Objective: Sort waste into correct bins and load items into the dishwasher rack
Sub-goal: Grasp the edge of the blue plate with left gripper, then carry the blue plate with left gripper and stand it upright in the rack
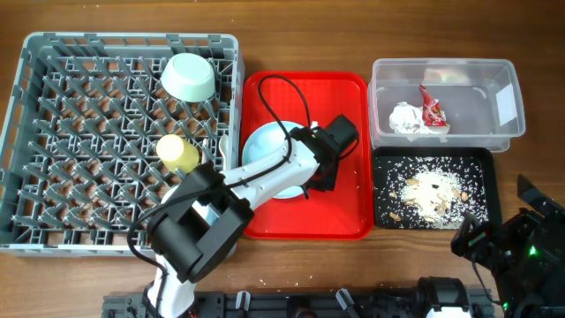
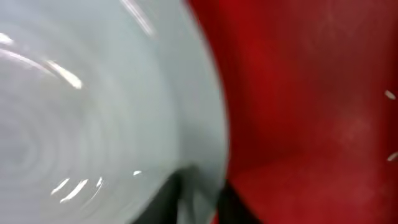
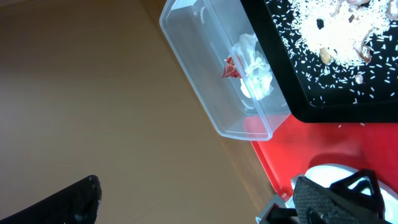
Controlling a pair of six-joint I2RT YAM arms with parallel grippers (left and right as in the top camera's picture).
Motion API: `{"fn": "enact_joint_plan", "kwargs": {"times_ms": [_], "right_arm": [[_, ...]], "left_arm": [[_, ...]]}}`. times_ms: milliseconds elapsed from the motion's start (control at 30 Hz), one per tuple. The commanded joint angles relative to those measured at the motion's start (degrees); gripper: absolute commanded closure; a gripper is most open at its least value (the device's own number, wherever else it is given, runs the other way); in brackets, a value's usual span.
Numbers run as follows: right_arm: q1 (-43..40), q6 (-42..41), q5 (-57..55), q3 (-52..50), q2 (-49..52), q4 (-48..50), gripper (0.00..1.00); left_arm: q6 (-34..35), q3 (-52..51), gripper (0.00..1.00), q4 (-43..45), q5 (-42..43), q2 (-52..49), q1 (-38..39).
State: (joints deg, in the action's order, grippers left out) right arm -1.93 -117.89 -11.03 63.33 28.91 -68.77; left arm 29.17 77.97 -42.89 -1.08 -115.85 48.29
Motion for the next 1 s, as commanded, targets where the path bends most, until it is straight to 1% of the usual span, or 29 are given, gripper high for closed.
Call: {"fn": "enact_joint_plan", "kwargs": {"times_ms": [0,100,200,300,367,433,467,533,633,733,800,833,900,967], "right_arm": [[0.0,-0.8,-1.0,-0.2,-0.2,0.1,0.00],[0.0,-0.8,-1.0,-0.2,-0.2,0.1,0.00],[0.0,-0.8,-1.0,-0.2,-0.2,0.1,0.00],[0.0,-0.8,-1.0,-0.2,-0.2,0.1,0.00],[0.0,-0.8,-1.0,-0.2,-0.2,0.1,0.00],[0.0,-0.8,-1.0,-0.2,-0.2,0.1,0.00],[0.0,-0.8,-1.0,-0.2,-0.2,0.1,0.00],[0.0,-0.8,-1.0,-0.2,-0.2,0.1,0.00],[0.0,-0.8,-1.0,-0.2,-0.2,0.1,0.00],[0.0,-0.8,-1.0,-0.2,-0.2,0.1,0.00],[0.0,-0.8,-1.0,-0.2,-0.2,0.1,0.00],[0.0,-0.8,-1.0,-0.2,-0.2,0.1,0.00],[0.0,-0.8,-1.0,-0.2,-0.2,0.1,0.00],[0.0,-0.8,-1.0,-0.2,-0.2,0.1,0.00]], "left_arm": [[0.0,-0.5,0.96,0.1,-0.3,-2.3,0.2],[-0.4,0.1,0.96,-0.1,-0.3,-0.9,0.2],[-0.5,3.8,0.96,-2.5,-0.3,3.1,0.1],[-0.4,10.0,0.96,-5.0,-0.3,9.9,-0.4],[-0.5,14.5,0.96,-5.6,-0.3,17.1,-2.1],[-2.7,16.3,0.96,-5.1,1.3,23.7,-5.6],[-4.0,16.4,0.96,-4.5,4.0,26.4,-8.1],[-5.3,16.4,0.96,-4.6,11.5,30.4,-15.1],[-7.0,16.4,0.96,-5.2,28.6,32.2,-27.4],[-8.2,16.4,0.96,-4.2,54.7,29.8,-42.9],[-8.9,16.4,0.96,-0.7,74.1,24.7,-52.0],[-8.9,16.4,0.96,1.1,80.1,21.9,-55.0],[-8.8,16.4,0.96,3.3,85.8,16.9,-58.6],[-8.9,16.4,0.96,4.8,85.9,12.3,-60.1]]}}
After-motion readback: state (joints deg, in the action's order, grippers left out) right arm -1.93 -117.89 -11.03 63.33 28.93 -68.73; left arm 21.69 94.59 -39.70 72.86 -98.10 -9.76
